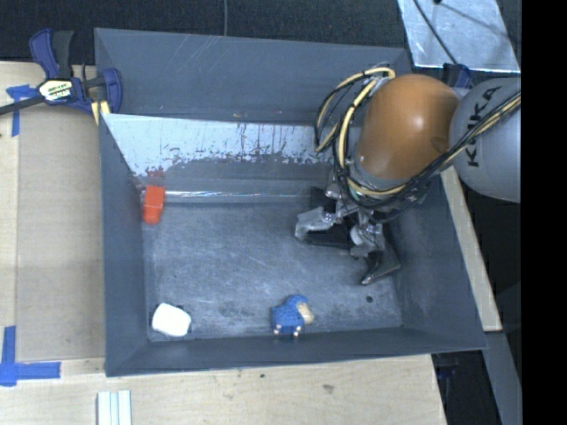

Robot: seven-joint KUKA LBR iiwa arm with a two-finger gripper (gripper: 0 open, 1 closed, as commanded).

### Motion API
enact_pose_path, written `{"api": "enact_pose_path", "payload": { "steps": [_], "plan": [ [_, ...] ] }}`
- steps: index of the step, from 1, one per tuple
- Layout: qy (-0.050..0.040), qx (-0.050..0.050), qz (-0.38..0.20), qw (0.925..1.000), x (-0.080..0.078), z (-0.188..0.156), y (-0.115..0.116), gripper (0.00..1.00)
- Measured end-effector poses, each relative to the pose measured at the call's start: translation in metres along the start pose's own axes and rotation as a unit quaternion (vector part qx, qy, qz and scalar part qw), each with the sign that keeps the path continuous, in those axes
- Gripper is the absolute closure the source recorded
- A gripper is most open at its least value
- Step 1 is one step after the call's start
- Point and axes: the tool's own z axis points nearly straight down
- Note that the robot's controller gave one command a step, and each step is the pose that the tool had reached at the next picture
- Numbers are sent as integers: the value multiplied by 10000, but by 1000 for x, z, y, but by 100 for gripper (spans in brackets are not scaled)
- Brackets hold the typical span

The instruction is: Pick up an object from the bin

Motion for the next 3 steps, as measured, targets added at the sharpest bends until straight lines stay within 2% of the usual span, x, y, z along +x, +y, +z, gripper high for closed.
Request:
{"api": "enact_pose_path", "payload": {
  "steps": [1,2,3],
  "plan": [
    [-38,140,-25,9999,1,-3,-4,100],
    [-93,100,-38,9999,34,-17,-17,100],
    [-42,178,-170,9997,43,-76,-26,100]
  ]
}}
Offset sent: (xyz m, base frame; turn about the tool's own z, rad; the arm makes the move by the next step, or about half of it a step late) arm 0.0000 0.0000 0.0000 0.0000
